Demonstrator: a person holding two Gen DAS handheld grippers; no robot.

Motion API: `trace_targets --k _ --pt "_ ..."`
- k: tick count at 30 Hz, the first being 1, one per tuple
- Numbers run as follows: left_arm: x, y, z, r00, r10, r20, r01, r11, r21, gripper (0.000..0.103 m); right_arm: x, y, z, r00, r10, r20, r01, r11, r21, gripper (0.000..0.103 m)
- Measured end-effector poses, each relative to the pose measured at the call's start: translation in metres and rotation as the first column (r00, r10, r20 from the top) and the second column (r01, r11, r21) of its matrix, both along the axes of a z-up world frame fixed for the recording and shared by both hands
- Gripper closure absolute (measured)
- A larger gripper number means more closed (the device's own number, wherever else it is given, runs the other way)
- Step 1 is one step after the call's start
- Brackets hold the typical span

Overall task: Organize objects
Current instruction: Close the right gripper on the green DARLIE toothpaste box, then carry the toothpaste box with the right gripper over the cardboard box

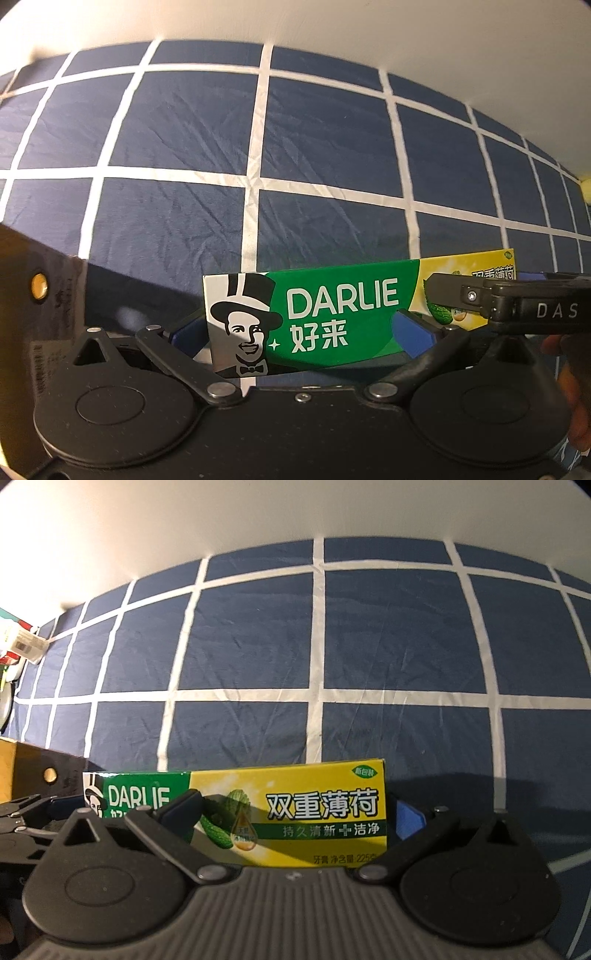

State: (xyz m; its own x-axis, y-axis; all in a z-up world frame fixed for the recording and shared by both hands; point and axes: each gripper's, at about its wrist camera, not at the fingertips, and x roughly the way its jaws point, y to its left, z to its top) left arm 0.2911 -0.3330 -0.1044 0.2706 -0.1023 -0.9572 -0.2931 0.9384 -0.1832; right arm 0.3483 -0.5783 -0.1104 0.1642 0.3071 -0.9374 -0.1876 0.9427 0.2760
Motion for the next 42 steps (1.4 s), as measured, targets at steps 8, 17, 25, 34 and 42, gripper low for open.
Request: trace_targets --k 8,17,25,34,42 --pt "-0.034 -0.002 0.036 0.998 -0.024 0.050 0.024 1.000 0.020 0.000 -0.039 0.005 0.040 0.998 -0.021 0.057 0.020 1.000 0.009 0.000" --pt "-0.085 0.006 0.070 0.994 -0.043 0.101 0.039 0.998 0.041 0.000 -0.093 0.023 0.075 0.993 -0.044 0.109 0.042 0.999 0.020 0.000" --pt "-0.129 0.034 0.089 0.992 -0.037 0.124 0.029 0.998 0.062 0.000 -0.131 0.059 0.093 0.991 -0.047 0.126 0.043 0.998 0.036 0.000" --pt "-0.165 0.100 0.102 0.992 -0.019 0.122 0.010 0.997 0.076 0.000 -0.157 0.130 0.103 0.991 -0.037 0.126 0.031 0.998 0.052 0.000" --pt "-0.185 0.167 0.109 0.993 -0.033 0.112 0.022 0.995 0.096 0.000 -0.171 0.202 0.106 0.992 -0.052 0.115 0.044 0.996 0.072 0.000"
